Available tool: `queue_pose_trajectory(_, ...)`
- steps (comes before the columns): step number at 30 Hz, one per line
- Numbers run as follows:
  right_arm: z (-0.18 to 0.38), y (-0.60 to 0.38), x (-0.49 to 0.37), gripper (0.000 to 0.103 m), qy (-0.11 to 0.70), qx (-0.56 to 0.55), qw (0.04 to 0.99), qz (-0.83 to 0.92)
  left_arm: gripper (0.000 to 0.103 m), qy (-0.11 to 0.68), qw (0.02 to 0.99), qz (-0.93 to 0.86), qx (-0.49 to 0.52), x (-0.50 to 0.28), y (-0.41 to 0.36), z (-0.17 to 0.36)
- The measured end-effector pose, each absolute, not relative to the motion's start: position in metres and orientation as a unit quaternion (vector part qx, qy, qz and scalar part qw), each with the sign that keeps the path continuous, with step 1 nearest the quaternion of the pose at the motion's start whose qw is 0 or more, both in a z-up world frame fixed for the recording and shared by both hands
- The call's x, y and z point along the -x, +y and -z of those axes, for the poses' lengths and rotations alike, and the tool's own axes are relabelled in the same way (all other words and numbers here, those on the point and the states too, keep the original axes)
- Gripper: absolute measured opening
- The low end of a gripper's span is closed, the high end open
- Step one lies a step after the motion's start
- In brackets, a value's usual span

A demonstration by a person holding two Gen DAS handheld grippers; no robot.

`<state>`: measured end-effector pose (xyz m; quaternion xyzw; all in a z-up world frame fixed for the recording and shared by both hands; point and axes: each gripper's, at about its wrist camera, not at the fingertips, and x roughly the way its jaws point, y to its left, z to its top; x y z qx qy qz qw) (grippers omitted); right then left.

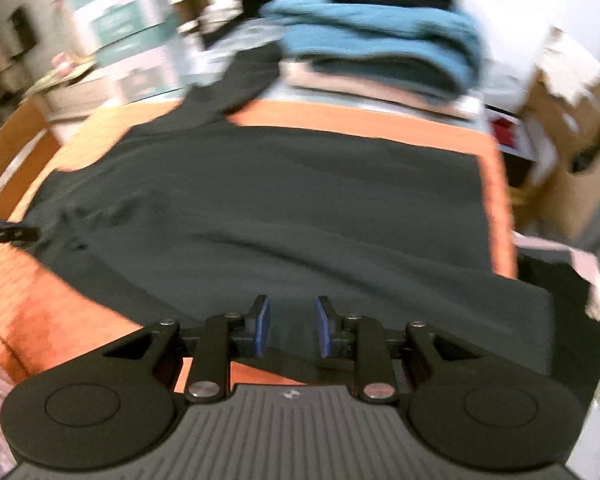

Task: Fold clothes

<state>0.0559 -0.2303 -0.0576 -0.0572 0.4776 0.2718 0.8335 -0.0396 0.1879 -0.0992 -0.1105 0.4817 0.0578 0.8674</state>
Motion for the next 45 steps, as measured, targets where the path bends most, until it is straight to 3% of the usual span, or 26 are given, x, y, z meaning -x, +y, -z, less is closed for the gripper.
queue_pose_trajectory(5,0.064,-0.162,-0.052,0.028,0.467,0.081,0.814,-0.337,0.039,0.483,0.866,-0.049,0.118,0.039,0.196,0.108)
queue_pose_trajectory(10,0.076,-0.100,-0.048,0.029,0.456,0.114,0.793,-0.387,0.037,0.496,0.860,-0.036,0.113,0.037,0.198,0.120)
queue_pose_trajectory(14,0.089,-0.063,-0.046,0.039,0.456,0.141,0.776,-0.412,0.036,0.491,0.863,-0.034,0.113,0.040,0.198,0.123)
queue_pose_trajectory(19,0.105,-0.029,-0.041,0.039,0.447,0.187,0.767,-0.421,0.035,0.484,0.866,-0.041,0.121,0.042,0.200,0.124)
queue_pose_trajectory(20,0.107,-0.026,-0.039,0.030,0.443,0.202,0.768,-0.417,0.033,0.483,0.866,-0.042,0.120,0.043,0.200,0.124)
queue_pose_trajectory(21,0.109,-0.025,-0.037,0.008,0.440,0.215,0.769,-0.412,0.033,0.482,0.867,-0.044,0.119,0.044,0.199,0.124)
queue_pose_trajectory(22,0.111,-0.023,-0.035,0.002,0.437,0.228,0.769,-0.406,0.033,0.481,0.868,-0.045,0.119,0.044,0.199,0.124)
queue_pose_trajectory(30,0.079,-0.050,-0.014,0.002,0.395,0.285,0.785,-0.381,0.032,0.476,0.870,-0.050,0.119,0.045,0.199,0.124)
queue_pose_trajectory(38,0.100,-0.053,0.001,0.002,0.404,0.326,0.769,-0.374,0.032,0.478,0.867,-0.047,0.135,0.047,0.207,0.122)
queue_pose_trajectory(45,0.097,-0.055,0.006,0.002,0.398,0.331,0.774,-0.365,0.032,0.438,0.879,-0.037,0.182,0.067,0.210,0.088)
